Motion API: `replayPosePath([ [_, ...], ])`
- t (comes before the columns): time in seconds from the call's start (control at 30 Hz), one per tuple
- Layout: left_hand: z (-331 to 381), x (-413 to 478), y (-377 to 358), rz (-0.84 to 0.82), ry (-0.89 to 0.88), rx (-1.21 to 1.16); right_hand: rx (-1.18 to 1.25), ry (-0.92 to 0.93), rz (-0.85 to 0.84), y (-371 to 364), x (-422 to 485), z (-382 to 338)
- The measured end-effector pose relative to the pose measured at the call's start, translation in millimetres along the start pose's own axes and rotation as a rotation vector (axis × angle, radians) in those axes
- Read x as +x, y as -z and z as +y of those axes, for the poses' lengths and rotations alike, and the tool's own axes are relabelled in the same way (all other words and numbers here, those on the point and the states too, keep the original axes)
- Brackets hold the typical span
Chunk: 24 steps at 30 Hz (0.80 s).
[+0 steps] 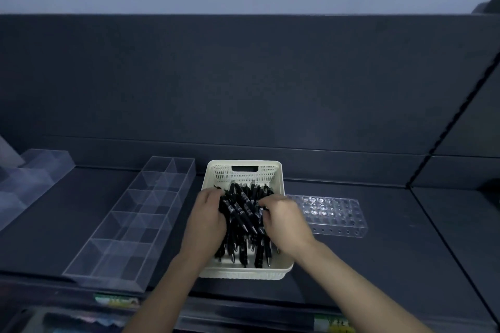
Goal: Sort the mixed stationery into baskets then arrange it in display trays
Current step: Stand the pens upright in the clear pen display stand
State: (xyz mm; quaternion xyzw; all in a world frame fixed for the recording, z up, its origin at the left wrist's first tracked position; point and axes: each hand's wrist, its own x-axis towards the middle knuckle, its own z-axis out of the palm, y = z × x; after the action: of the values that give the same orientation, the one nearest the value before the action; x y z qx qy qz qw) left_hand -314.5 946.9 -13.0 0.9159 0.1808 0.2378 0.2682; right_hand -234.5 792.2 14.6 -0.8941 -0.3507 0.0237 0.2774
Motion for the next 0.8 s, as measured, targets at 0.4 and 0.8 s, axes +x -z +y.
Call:
replayPosePath([
  [0.4,-7,13,-16,-0.237,0.31,-0.161,-0.032,-0.282,-0.311,-27,51,-16],
  [0.8,14,37,-34,-0.381,0.465,0.18,0.15,-0.399,-0.133,-2,41,0],
])
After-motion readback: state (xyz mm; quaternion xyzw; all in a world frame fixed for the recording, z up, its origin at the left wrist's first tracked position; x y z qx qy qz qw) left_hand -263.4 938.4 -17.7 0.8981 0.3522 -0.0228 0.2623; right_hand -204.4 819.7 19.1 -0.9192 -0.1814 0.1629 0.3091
